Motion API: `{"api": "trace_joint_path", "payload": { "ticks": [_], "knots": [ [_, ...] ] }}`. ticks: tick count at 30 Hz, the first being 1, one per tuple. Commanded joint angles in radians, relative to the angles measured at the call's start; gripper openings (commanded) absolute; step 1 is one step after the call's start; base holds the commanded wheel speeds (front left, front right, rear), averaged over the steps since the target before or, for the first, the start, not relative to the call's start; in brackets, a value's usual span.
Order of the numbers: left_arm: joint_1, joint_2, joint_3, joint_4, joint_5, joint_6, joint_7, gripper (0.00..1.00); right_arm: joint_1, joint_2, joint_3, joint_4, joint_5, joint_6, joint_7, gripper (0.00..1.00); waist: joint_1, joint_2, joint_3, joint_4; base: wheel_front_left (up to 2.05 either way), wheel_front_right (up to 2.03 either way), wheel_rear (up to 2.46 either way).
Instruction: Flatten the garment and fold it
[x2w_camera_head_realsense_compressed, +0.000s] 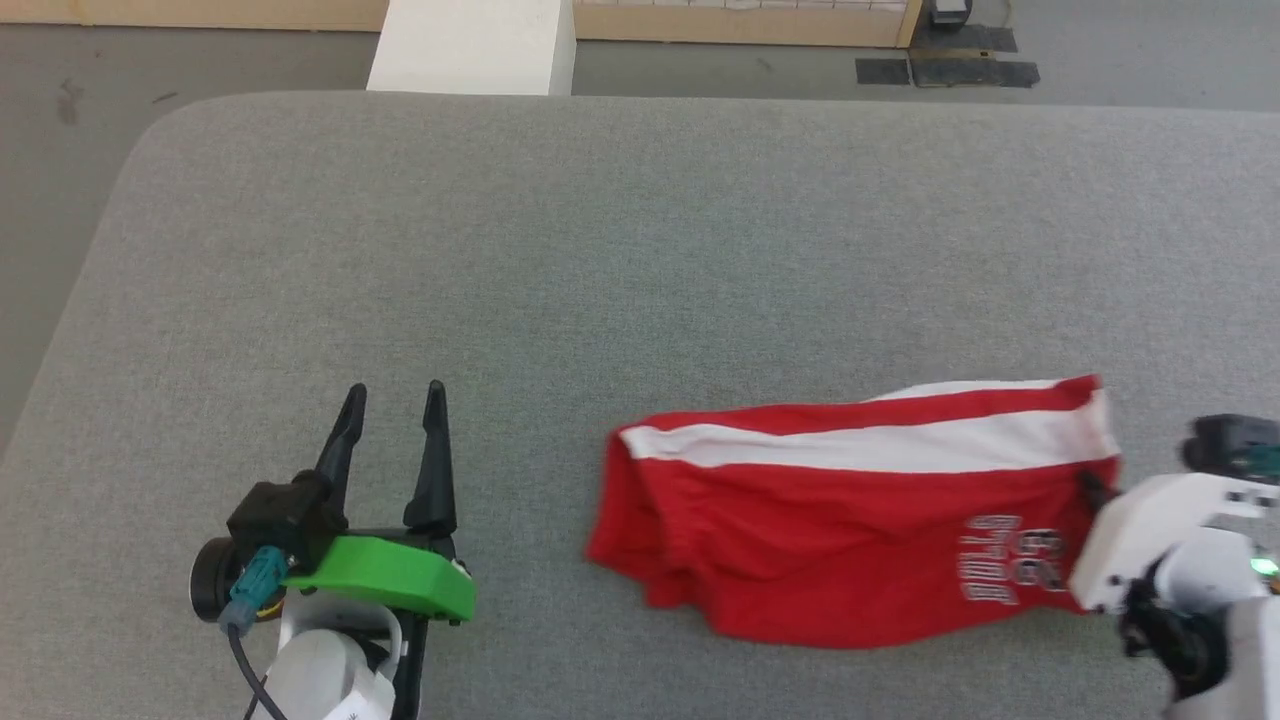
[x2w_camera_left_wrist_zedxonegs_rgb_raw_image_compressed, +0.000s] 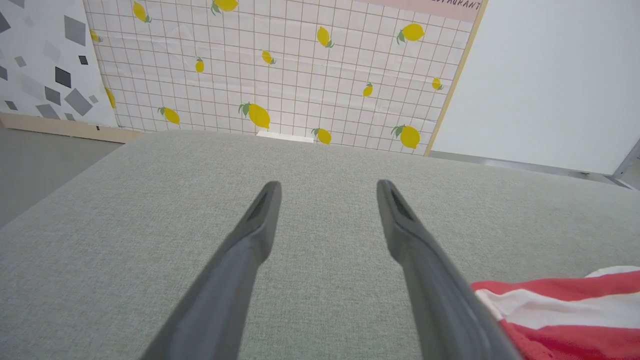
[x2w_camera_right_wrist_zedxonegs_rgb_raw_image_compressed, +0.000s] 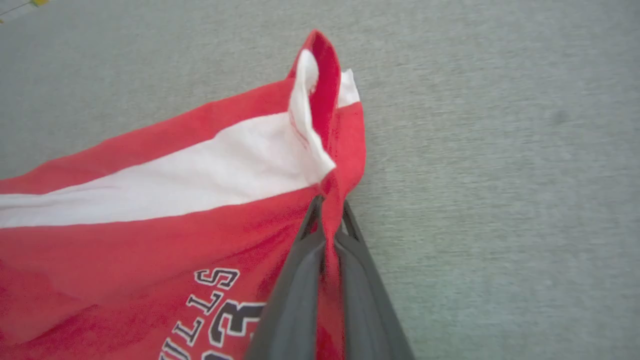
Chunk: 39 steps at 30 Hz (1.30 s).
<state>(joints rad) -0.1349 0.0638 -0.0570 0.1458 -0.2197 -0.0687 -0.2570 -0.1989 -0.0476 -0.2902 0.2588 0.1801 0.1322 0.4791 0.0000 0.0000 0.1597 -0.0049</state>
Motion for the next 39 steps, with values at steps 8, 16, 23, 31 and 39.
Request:
{"api": "trace_joint_path", "payload": {
  "ticks": [8,16,23,31,39],
  "knots": [
    [0.017,-0.011,0.001,-0.004,0.007,-0.008,-0.005,1.0,0.045,-0.003,-0.137,-0.116,-0.156,-0.002,-0.035,0.0,0.0,0.0,-0.011,-0.005,0.0,0.0,0.0],
    [0.022,-0.013,0.004,-0.007,0.009,-0.013,-0.005,1.0,0.132,-0.003,0.129,-0.37,-0.074,-0.002,0.058,0.0,0.0,0.0,-0.022,-0.009,0.0,0.0,0.0],
    [0.018,-0.013,-0.006,-0.014,0.004,-0.016,-0.005,1.0,0.128,-0.007,0.429,-0.481,-0.051,-0.002,0.142,0.0,0.0,0.0,-0.022,0.0,0.0,0.0,0.0],
    [0.007,-0.013,-0.023,-0.017,-0.014,-0.01,-0.005,1.0,0.028,-0.028,0.647,-0.319,-0.022,-0.002,0.194,0.0,0.0,0.0,-0.003,0.034,0.0,0.0,0.0],
    [0.006,-0.013,-0.03,-0.019,-0.024,-0.003,-0.005,1.0,-0.045,-0.04,0.723,-0.195,0.022,-0.002,0.178,1.0,0.0,0.0,0.01,0.052,0.0,0.0,0.0]
  ]
}}
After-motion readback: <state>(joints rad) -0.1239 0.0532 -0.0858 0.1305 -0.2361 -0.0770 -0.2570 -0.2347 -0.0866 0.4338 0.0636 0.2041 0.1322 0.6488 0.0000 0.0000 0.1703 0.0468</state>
